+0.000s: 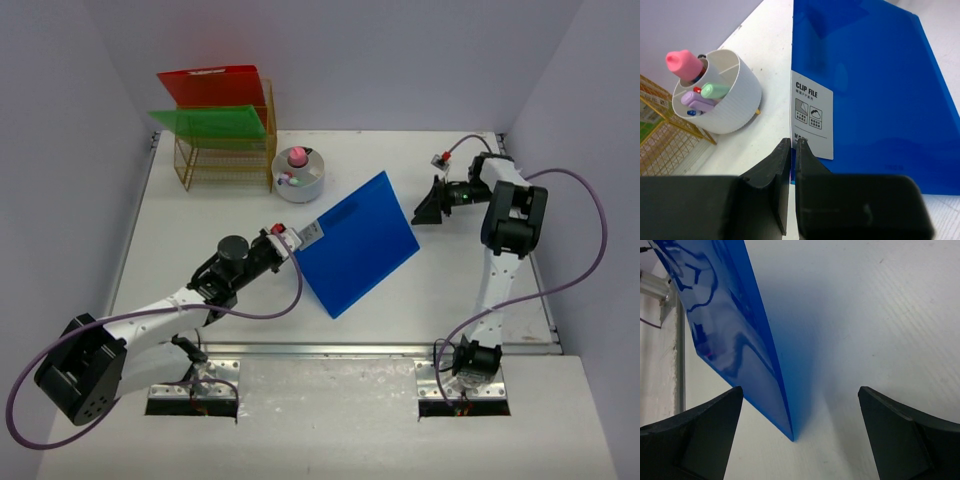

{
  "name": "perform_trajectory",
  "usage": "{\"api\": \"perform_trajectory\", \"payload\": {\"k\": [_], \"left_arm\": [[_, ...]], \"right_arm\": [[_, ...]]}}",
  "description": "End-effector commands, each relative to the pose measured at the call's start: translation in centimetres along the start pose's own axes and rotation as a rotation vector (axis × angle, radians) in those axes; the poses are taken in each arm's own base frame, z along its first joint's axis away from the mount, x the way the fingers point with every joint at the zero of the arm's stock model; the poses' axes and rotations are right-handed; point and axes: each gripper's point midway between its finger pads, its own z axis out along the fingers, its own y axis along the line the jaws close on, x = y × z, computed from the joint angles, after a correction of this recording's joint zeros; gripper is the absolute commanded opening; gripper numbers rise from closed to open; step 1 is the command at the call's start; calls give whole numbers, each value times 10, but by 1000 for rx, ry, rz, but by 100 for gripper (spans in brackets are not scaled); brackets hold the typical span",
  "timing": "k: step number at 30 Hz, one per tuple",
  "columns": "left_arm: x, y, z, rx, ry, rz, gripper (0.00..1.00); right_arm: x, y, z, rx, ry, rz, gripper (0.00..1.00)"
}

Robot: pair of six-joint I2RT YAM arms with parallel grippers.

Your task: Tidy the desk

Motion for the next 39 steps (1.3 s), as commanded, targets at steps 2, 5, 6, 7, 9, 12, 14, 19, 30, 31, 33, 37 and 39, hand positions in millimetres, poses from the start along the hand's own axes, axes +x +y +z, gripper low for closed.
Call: {"api": "perform_trajectory", "payload": {"k": [2, 5, 6, 7, 9, 12, 14, 19, 30, 31, 33, 37, 39], "left_arm": [[-61, 16, 4, -33, -157, 45, 0], [-63, 17, 5, -36, -162, 38, 0], [-63, 18, 5, -42, -163, 36, 0], [-64, 19, 5, -48, -164, 33, 0], [-61, 21, 5, -63, -154, 26, 0], [-56, 23, 5, -82, -136, 19, 0], [-48, 22, 3, -87, -111, 17, 0], [-31, 10, -6, -47, -69, -15, 28], [-150, 21, -46, 55, -326, 275, 79], [-174, 23, -57, 72, -372, 317, 79], [-198, 21, -67, 103, -433, 407, 79], [-248, 45, -82, 38, -476, 457, 76], [-256, 50, -85, 28, -465, 438, 74]], "right_arm": [[9, 54, 21, -110, 110, 77, 99], [20, 64, 33, -139, 169, 77, 97], [21, 66, 35, -145, 176, 75, 85], [22, 69, 37, -150, 181, 72, 72], [15, 71, 36, -151, 147, 68, 54], [5, 75, 31, -141, 107, 60, 34], [-10, 80, 19, -120, 40, 59, 0], [-74, 118, -30, 10, -37, -152, 0], [-137, 216, -54, 347, 489, -881, 0], [-139, 223, -54, 365, 499, -887, 0], [-137, 231, -46, 371, 545, -914, 0], [-138, 236, -40, 478, 572, -882, 0], [-131, 234, -30, 492, 582, -883, 0]]}}
